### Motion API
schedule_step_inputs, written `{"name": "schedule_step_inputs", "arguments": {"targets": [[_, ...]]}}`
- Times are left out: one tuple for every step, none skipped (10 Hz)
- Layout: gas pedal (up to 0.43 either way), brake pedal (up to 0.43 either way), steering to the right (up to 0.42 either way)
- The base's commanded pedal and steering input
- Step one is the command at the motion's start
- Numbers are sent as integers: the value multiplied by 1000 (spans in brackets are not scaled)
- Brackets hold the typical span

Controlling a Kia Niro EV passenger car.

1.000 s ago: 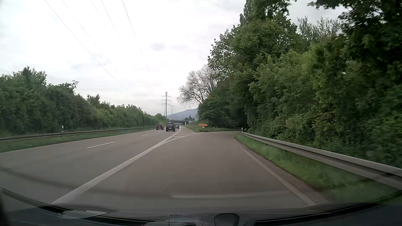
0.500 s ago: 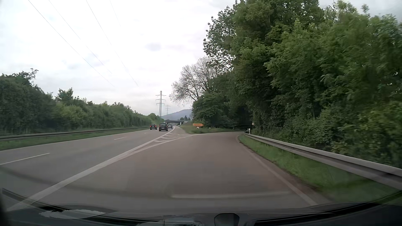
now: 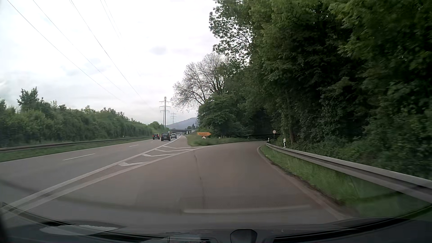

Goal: Follow the waypoints while adhering to traffic rules and regulations

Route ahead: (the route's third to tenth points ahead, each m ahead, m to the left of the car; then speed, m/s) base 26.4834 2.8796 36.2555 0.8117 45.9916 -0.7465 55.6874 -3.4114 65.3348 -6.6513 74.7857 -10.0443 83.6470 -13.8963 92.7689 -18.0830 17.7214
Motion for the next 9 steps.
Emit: {"name": "schedule_step_inputs", "arguments": {"targets": [[28,0,16],[28,0,17],[28,0,18],[28,0,18],[28,0,19],[28,0,20],[28,0,20],[28,0,21],[28,0,24]]}}
